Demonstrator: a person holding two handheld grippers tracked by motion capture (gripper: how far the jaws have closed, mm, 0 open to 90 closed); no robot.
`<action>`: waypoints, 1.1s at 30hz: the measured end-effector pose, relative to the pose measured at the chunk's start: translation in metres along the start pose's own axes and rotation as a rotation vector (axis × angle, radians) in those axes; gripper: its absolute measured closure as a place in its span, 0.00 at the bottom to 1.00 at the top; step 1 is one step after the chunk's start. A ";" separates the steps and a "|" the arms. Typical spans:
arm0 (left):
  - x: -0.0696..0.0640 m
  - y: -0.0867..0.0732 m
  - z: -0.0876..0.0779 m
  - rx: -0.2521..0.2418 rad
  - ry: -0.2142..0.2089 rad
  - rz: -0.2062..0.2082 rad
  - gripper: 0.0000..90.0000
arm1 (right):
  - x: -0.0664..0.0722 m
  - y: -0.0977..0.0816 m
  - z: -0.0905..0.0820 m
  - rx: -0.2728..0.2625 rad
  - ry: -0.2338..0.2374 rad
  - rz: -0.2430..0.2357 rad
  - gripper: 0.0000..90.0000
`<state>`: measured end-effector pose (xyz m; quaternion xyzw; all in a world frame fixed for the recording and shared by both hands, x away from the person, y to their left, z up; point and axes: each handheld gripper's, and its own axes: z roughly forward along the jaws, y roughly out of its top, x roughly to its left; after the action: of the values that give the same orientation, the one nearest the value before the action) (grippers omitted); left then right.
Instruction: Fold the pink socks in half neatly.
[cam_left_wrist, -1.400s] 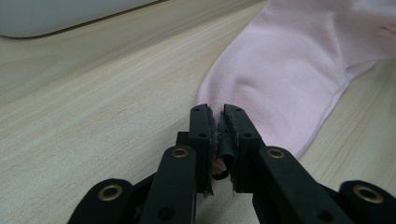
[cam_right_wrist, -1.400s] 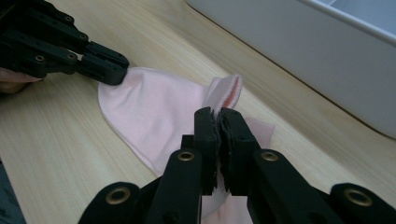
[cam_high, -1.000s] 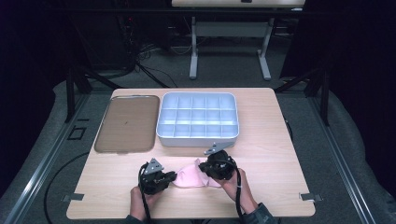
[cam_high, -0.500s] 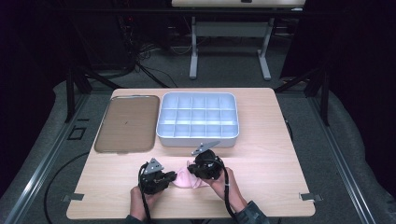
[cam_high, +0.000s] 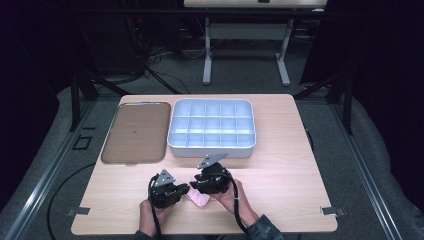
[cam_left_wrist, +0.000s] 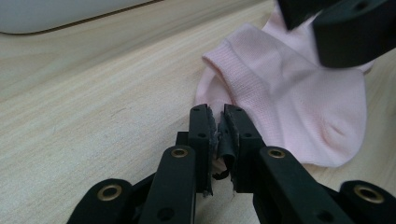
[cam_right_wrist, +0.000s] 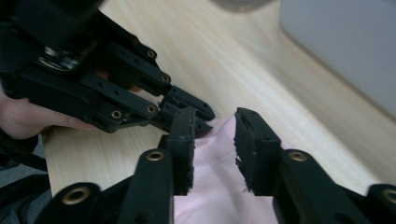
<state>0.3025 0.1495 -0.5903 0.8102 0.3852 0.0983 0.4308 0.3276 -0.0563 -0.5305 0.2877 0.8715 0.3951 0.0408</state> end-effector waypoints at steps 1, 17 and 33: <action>0.000 0.000 0.000 0.001 0.000 0.005 0.91 | -0.001 -0.001 -0.005 -0.017 -0.009 -0.007 0.71; 0.000 0.000 0.000 0.003 0.002 0.010 0.91 | -0.020 -0.037 -0.009 0.127 -0.132 -0.004 0.68; -0.002 0.000 -0.001 -0.008 0.030 0.024 0.85 | -0.014 -0.047 0.004 0.136 -0.171 -0.037 0.55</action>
<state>0.3000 0.1489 -0.5892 0.8114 0.3814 0.1171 0.4272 0.3189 -0.0857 -0.5685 0.3061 0.8948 0.3083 0.1028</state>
